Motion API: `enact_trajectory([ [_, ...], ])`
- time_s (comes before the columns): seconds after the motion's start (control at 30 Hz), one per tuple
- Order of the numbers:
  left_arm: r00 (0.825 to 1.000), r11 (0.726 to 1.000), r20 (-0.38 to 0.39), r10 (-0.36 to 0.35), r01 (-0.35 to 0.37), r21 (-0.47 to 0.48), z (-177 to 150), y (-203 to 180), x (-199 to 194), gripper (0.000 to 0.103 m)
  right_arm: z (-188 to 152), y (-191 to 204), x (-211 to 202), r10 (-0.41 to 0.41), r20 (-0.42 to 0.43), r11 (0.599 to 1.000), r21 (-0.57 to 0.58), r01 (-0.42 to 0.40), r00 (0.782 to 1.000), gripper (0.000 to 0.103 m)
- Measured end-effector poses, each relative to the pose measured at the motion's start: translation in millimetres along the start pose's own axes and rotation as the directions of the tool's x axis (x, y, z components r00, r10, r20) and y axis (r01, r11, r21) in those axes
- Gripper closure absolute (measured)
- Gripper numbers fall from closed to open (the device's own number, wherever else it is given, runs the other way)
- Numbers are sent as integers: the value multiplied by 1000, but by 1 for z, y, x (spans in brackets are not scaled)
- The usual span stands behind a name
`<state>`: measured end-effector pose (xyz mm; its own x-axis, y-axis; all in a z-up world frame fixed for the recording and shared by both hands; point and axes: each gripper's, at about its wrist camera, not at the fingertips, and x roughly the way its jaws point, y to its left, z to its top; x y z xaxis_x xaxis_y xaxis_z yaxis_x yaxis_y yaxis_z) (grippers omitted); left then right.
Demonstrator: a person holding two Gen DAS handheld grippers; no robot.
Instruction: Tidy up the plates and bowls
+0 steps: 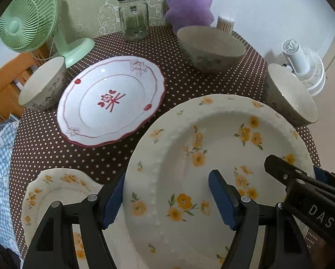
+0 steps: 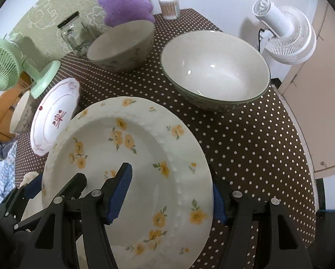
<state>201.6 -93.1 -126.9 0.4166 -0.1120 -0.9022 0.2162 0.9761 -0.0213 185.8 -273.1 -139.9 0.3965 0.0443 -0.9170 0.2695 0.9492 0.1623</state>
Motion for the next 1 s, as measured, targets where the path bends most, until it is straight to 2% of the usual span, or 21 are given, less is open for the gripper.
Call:
enact_trajectory([
  [0.27, 999, 999, 38, -7, 8, -37, -11, 27, -23, 31, -12, 25, -21, 5, 36, 1000, -13, -5, 999, 36],
  [1.0, 1000, 994, 3, -5, 5, -107, -70, 117, -43, 31, -77, 115, -25, 12, 9, 998, -67, -11, 1000, 36],
])
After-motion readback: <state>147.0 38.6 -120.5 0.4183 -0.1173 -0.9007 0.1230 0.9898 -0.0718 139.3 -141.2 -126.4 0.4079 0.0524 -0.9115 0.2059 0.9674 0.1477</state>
